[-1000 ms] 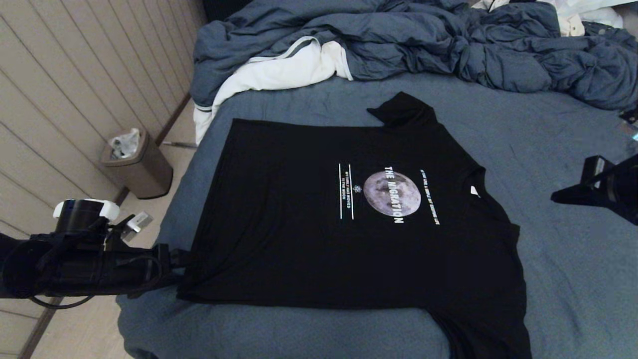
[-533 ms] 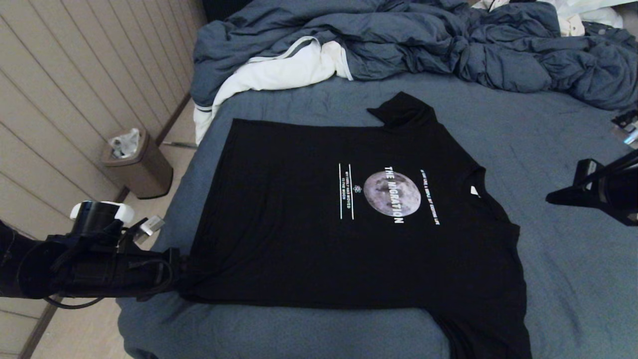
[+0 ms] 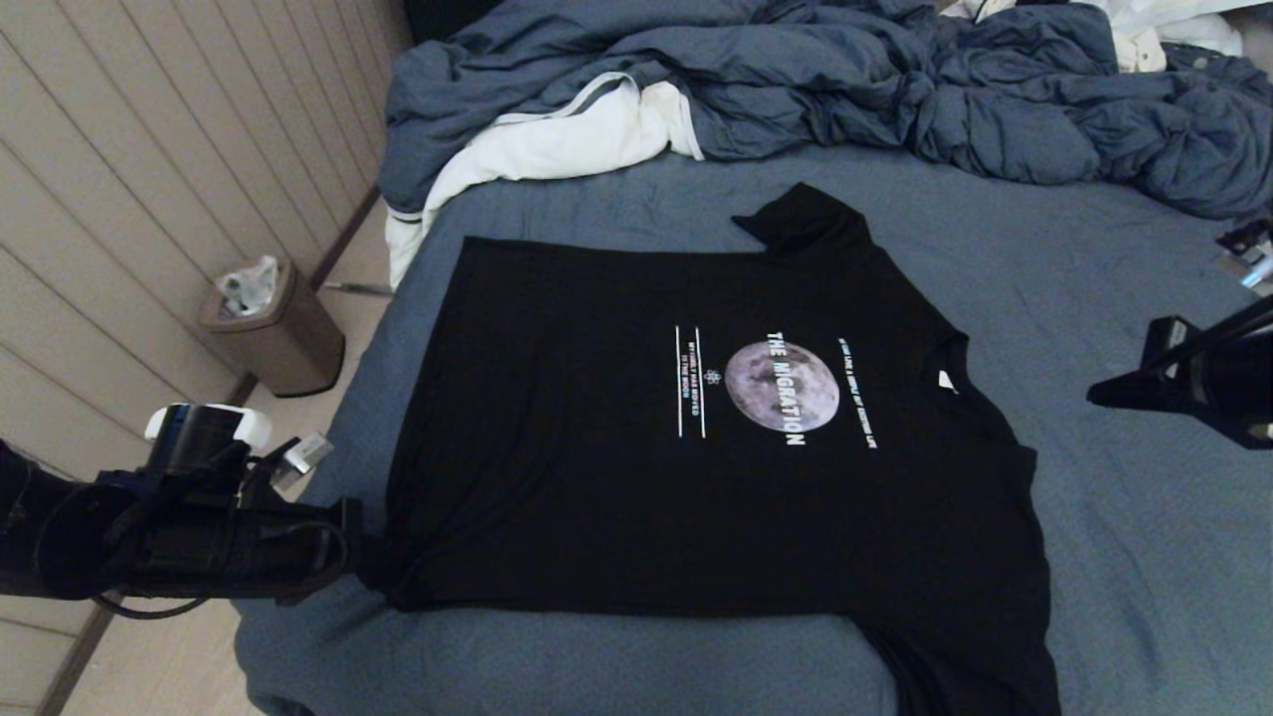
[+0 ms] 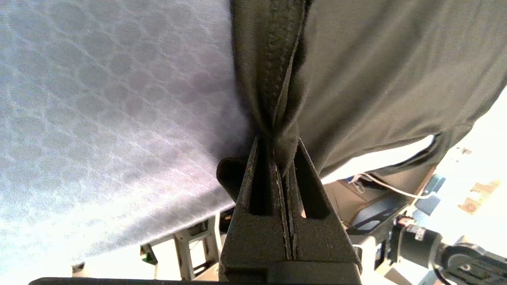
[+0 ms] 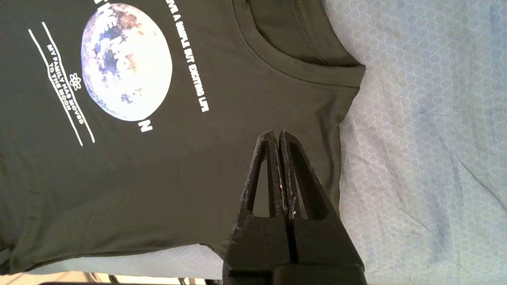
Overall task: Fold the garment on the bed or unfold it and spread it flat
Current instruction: Fold the black T-shirt
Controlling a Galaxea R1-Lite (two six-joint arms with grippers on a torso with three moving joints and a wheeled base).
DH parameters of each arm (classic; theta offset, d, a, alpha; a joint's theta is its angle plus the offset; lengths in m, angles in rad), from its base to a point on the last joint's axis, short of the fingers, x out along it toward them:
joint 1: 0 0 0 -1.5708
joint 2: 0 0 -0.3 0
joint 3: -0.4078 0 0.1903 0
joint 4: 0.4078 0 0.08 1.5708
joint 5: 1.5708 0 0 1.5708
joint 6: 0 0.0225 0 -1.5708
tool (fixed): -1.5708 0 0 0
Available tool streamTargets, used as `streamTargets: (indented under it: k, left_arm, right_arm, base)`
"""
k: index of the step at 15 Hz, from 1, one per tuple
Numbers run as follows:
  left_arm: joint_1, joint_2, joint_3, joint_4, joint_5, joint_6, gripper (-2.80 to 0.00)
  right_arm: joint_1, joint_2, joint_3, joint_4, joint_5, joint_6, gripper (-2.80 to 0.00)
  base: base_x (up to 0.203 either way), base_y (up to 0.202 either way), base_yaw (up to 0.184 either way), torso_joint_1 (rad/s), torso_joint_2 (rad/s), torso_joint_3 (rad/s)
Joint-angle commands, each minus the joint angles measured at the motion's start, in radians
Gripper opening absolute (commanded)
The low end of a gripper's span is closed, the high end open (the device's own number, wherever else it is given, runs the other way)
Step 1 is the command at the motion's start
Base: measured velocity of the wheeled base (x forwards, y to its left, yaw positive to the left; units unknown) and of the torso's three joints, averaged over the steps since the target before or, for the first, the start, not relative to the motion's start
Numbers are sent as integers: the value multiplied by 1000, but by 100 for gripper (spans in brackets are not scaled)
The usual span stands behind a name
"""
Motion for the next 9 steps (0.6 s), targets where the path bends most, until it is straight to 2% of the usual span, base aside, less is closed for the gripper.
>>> streamTargets:
  k: [1,5,9]
  left_arm:
    - [0,-40,2,1,-4,-13,-280]
    - [-1,-91,-17,4,-3,-72,-280]
    - [1,-117,-74,68,1,-100,-280]
  right_arm:
    - [-1,-5,2,3,3,3,-280]
    - [-20,38,7,59,-5,-2,-280]
    - [-118,110,75,92,-4,-66,-280]
  base:
    - [0,0,0,0,0,0]
    - [0,0,0,0,0,0]
    - [0,0,0,0,0,0]
